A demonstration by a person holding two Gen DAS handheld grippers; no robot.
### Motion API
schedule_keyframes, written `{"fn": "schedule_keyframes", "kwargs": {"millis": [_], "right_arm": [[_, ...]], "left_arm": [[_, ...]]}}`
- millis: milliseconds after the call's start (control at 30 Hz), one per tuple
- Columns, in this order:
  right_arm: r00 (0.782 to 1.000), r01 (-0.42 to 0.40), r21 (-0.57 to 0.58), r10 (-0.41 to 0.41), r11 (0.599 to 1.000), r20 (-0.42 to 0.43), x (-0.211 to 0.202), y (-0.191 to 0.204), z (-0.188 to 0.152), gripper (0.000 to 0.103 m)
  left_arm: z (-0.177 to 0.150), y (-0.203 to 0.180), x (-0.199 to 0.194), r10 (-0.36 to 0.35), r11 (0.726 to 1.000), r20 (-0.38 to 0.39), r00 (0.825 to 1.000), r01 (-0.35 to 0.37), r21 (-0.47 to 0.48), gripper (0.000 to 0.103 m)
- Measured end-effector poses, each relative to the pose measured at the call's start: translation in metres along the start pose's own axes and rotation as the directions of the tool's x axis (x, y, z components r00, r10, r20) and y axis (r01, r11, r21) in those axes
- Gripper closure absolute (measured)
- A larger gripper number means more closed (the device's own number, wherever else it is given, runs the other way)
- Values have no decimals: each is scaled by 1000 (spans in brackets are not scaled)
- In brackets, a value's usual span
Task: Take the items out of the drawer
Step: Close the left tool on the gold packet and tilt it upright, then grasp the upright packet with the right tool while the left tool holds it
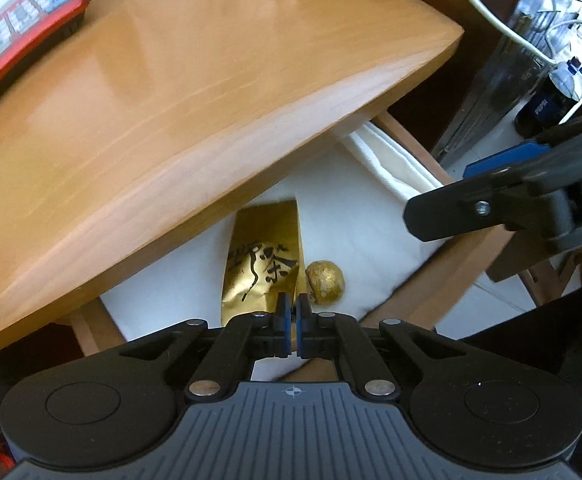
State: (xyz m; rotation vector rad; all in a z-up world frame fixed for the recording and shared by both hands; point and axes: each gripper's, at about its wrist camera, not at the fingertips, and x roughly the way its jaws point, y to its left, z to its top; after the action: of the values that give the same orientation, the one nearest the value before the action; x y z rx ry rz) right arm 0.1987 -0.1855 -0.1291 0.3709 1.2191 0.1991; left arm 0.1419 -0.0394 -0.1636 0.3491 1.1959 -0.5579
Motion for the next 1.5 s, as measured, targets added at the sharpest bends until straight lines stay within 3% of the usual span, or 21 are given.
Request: {"fn": "schedule_keyframes", "kwargs": {"millis": [67, 167, 233, 333, 500, 767, 1067, 1167, 1333, 1433, 1500], "right_arm": [[1000, -2, -1, 2, 1000, 5, -4, 1, -2, 30], [1000, -5, 1, 5, 1000, 16, -11, 3, -5, 30], [1000, -9, 0, 9, 1000, 23, -16, 4, -7, 30], [999, -14, 2, 14, 1000, 31, -20, 6, -10, 30], [1000, -19, 4, 19, 1000, 18, -16, 8, -13, 30], [997, -31, 29, 33, 999, -67, 34, 18, -3, 30], [989, -54, 187, 78, 981, -125, 93, 27, 8, 31], [984, -64, 221, 99, 973, -151, 110, 32, 7, 42], [974, -60, 266, 114, 962, -195, 131, 37, 4, 46], [972, -52, 301, 118, 952, -205, 141, 37, 1, 58], [971, -36, 308, 106, 951, -214, 146, 36, -2, 72]], "left_arm": [[20, 18, 7, -4, 1000, -3, 1000, 4, -8, 103], [36, 15, -2, -4, 1000, 1, 1000, 4, -16, 103], [39, 20, -12, 4, 1000, 5, 1000, -4, -15, 103], [29, 66, -51, 5, 1000, 8, 1000, -4, -22, 103], [26, 74, -52, 22, 998, 16, 1000, -21, -60, 103], [8, 97, -45, 15, 986, 42, 999, -8, -165, 100], [-11, 113, -47, 38, 966, 73, 997, -18, -259, 97], [-15, 119, -50, 43, 958, 85, 995, -17, -286, 97], [-23, 129, -53, 48, 941, 87, 995, -15, -339, 97], [-26, 132, -53, 45, 932, 88, 995, -10, -363, 97], [-27, 132, -50, 46, 927, 87, 995, -11, -374, 97]]}}
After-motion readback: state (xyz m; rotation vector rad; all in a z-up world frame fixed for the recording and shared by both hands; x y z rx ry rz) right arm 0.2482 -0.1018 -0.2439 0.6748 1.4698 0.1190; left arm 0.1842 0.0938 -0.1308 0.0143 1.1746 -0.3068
